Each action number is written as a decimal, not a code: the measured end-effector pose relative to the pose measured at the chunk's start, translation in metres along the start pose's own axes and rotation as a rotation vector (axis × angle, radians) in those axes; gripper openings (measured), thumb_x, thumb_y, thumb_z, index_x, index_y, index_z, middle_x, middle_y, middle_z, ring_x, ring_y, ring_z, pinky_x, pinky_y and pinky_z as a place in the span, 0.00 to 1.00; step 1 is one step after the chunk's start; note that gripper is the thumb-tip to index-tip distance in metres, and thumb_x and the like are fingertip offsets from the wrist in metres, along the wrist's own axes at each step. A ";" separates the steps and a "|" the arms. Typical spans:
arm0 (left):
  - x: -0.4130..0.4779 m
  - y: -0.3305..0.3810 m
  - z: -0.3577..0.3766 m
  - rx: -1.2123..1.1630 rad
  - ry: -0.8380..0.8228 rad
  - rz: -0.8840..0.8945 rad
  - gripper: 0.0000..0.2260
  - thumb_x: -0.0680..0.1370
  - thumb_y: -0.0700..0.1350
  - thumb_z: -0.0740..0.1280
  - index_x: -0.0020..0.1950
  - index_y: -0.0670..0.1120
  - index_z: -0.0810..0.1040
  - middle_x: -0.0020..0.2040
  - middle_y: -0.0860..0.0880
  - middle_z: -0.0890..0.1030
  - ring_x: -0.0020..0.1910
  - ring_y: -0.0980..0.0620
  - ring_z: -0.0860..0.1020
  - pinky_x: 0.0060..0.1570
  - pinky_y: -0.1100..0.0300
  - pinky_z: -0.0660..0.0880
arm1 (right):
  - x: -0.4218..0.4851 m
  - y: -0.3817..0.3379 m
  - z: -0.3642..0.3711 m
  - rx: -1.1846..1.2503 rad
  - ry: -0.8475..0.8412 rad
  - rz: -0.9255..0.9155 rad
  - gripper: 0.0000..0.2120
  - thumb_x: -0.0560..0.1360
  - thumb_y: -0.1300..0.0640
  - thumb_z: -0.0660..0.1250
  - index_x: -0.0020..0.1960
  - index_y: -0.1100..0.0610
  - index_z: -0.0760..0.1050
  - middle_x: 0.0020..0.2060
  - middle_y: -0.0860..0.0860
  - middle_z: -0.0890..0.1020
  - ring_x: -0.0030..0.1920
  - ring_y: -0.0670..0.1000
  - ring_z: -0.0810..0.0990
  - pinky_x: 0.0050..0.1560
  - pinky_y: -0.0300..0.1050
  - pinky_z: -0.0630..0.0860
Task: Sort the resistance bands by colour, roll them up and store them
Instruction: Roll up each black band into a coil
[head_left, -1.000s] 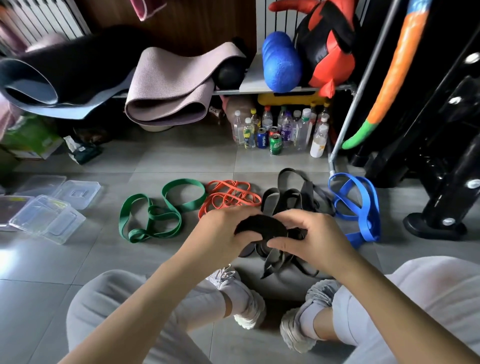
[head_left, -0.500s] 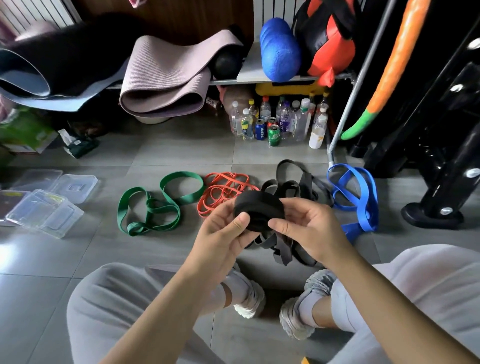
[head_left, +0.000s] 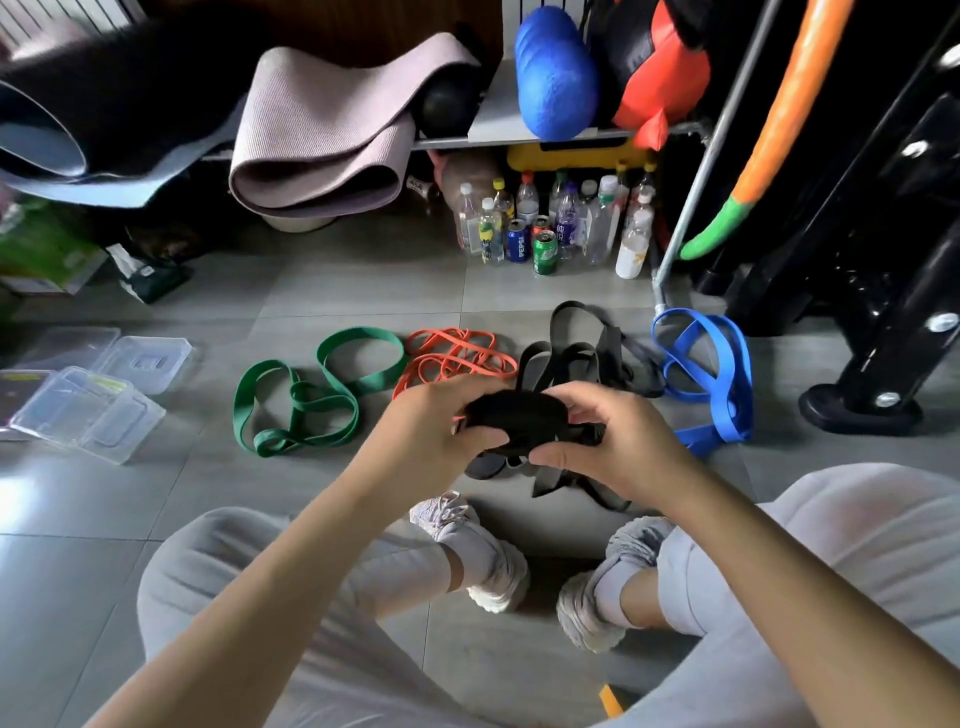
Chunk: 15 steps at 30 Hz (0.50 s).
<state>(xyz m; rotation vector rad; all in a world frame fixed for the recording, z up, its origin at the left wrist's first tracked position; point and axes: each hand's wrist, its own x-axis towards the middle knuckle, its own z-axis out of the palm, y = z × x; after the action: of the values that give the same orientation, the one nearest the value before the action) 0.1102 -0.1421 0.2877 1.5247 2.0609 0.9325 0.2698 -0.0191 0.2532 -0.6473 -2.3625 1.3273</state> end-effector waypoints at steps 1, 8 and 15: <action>-0.002 -0.002 0.000 -0.127 0.017 -0.037 0.18 0.68 0.40 0.72 0.52 0.59 0.80 0.43 0.61 0.82 0.48 0.55 0.81 0.52 0.59 0.76 | 0.000 0.002 -0.002 0.016 -0.019 0.009 0.19 0.67 0.56 0.76 0.54 0.41 0.76 0.48 0.39 0.82 0.52 0.38 0.79 0.56 0.40 0.75; -0.008 -0.004 0.011 -0.609 0.188 -0.175 0.21 0.72 0.26 0.67 0.47 0.54 0.77 0.38 0.60 0.83 0.39 0.60 0.81 0.36 0.64 0.79 | 0.009 0.003 -0.005 0.169 0.046 0.004 0.19 0.65 0.61 0.76 0.48 0.41 0.77 0.42 0.36 0.83 0.47 0.40 0.82 0.53 0.36 0.75; -0.015 -0.006 0.023 -0.739 0.199 -0.213 0.16 0.73 0.29 0.65 0.51 0.50 0.76 0.41 0.58 0.84 0.41 0.58 0.82 0.37 0.64 0.78 | 0.006 0.004 -0.005 0.154 0.038 -0.021 0.20 0.69 0.62 0.74 0.51 0.39 0.76 0.44 0.34 0.83 0.51 0.39 0.80 0.59 0.42 0.74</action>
<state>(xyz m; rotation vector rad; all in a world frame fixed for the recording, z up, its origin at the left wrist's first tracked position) 0.1260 -0.1516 0.2664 0.8327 1.6531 1.5708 0.2682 -0.0104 0.2530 -0.5950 -2.2046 1.4578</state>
